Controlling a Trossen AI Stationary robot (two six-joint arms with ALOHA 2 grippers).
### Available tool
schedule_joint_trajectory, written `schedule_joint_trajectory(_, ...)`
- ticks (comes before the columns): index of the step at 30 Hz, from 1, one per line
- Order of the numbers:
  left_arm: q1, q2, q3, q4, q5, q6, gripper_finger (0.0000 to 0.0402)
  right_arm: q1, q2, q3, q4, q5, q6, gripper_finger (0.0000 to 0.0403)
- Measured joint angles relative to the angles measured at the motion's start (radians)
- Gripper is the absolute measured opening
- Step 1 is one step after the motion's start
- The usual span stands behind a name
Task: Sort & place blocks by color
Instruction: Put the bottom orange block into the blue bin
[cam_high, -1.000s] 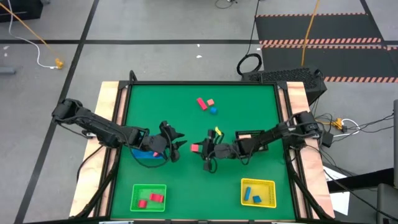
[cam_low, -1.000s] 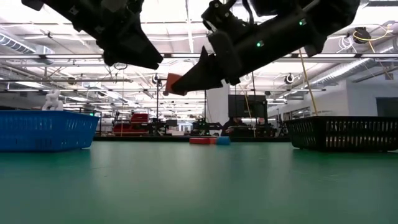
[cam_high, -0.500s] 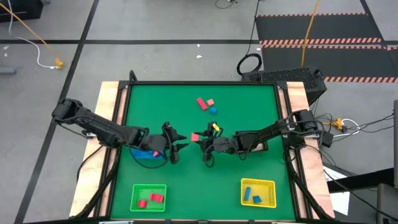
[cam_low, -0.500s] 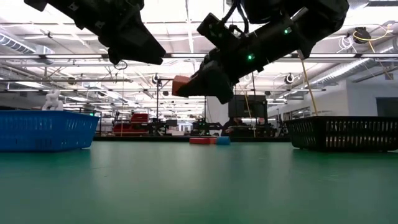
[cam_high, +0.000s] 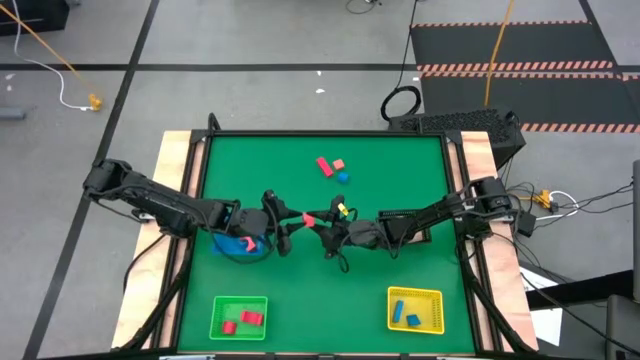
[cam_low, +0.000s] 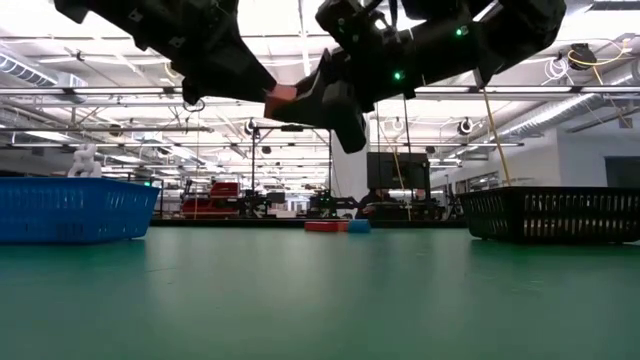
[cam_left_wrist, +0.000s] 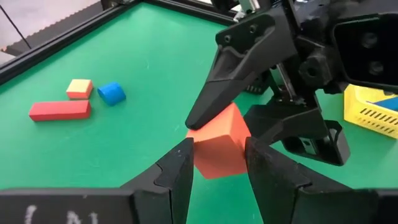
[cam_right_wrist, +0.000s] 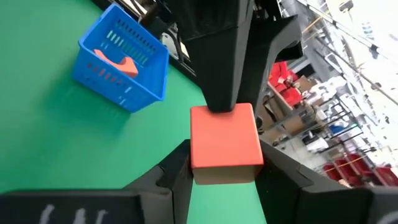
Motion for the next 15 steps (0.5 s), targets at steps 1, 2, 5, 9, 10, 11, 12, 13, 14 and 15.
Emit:
schedule_joint_trajectory(1,0.003,0.000,0.000,0.002,0.001,-0.003,0.0145,0.000,0.000,0.000,0.005,0.002,-0.011,0.0129)
schedule_joint_trajectory(2,0.005,0.000,0.000,0.005,0.003,-0.004,0.0145,0.001,0.000,0.000,0.008,0.003,-0.020,0.0129)
schedule_joint_trajectory(5,0.011,0.000,0.000,0.022,0.010,-0.005,0.0145,0.004,0.000,0.000,0.013,0.011,-0.052,0.0129)
schedule_joint_trajectory(9,0.023,-0.001,-0.001,0.032,0.036,-0.008,0.0145,0.005,0.000,-0.001,0.019,0.017,-0.116,0.0129)
schedule_joint_trajectory(10,0.025,-0.001,-0.001,0.032,0.041,-0.013,0.0145,0.005,0.000,-0.001,0.020,0.017,-0.132,0.0129)
schedule_joint_trajectory(11,0.027,-0.001,-0.001,0.033,0.043,-0.020,0.0145,0.005,0.000,-0.002,0.026,0.017,-0.151,0.0129)
schedule_joint_trajectory(12,0.028,-0.001,-0.001,0.035,0.044,-0.029,0.0145,0.005,0.000,-0.002,0.033,0.017,-0.174,0.0129)
schedule_joint_trajectory(13,0.030,-0.001,-0.001,0.036,0.044,-0.037,0.0145,0.005,0.000,-0.002,0.042,0.017,-0.195,0.0129)
schedule_joint_trajectory(14,0.030,-0.002,-0.001,0.039,0.044,-0.039,0.0145,0.005,0.000,-0.003,0.059,0.011,-0.217,0.0129)
schedule_joint_trajectory(15,0.030,-0.002,-0.001,0.045,0.049,-0.039,0.0145,0.005,0.000,-0.003,0.069,0.010,-0.236,0.0129)
